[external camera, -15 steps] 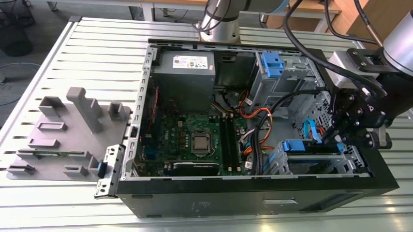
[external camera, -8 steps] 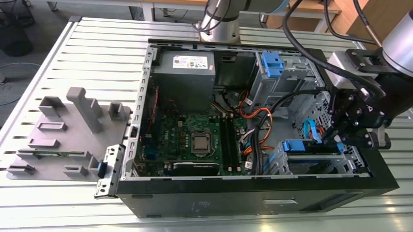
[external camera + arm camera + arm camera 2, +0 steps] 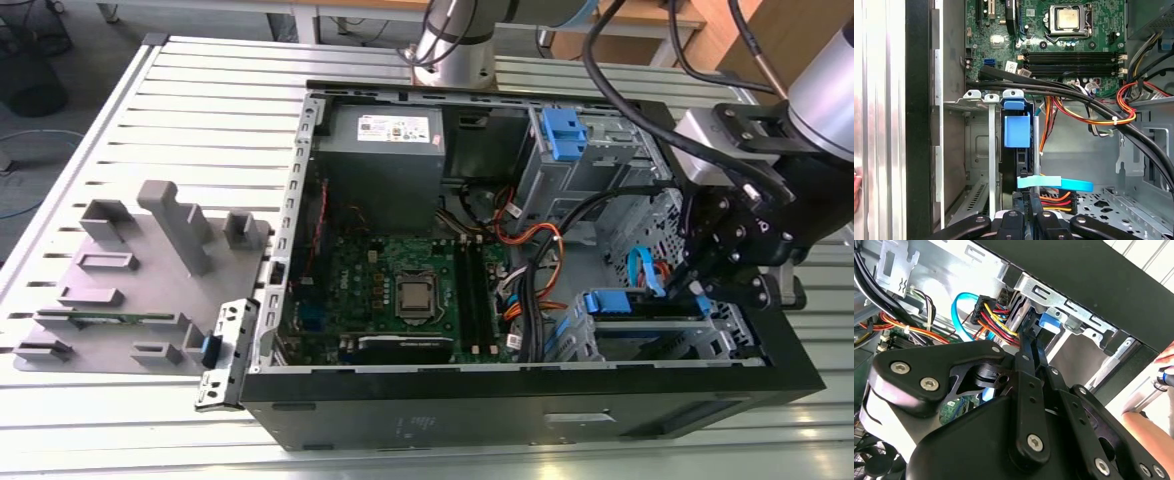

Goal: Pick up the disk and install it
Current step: 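Insert the second disk wire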

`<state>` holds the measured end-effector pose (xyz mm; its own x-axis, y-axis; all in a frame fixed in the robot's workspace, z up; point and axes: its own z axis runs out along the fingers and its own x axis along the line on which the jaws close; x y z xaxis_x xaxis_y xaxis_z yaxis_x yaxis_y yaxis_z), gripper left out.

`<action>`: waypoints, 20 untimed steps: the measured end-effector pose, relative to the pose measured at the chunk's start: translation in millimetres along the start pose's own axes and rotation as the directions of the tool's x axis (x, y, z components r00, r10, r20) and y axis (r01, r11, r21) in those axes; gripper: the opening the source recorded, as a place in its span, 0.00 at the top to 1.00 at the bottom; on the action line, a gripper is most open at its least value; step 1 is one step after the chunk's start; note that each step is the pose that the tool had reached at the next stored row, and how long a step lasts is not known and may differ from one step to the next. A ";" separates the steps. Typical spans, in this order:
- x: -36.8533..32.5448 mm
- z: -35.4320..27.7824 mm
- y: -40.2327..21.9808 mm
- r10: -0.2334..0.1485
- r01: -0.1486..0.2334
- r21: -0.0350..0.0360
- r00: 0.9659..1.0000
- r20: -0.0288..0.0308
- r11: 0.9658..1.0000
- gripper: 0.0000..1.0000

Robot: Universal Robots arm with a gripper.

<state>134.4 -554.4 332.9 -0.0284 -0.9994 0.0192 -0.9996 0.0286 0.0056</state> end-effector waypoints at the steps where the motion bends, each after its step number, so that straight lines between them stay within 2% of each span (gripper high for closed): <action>1: 0.0 0.7 0.0 0.000 0.000 0.000 1.000 0.000 1.000 0.84; 10: -0.1 4.2 0.0 0.000 0.000 0.000 1.000 -0.001 1.000 0.84; 20: -0.1 5.3 0.0 0.000 0.000 0.000 1.000 0.000 1.000 0.84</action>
<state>134.4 -554.4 327.7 -0.0285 -0.9994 0.0194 -0.9996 0.0286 0.0056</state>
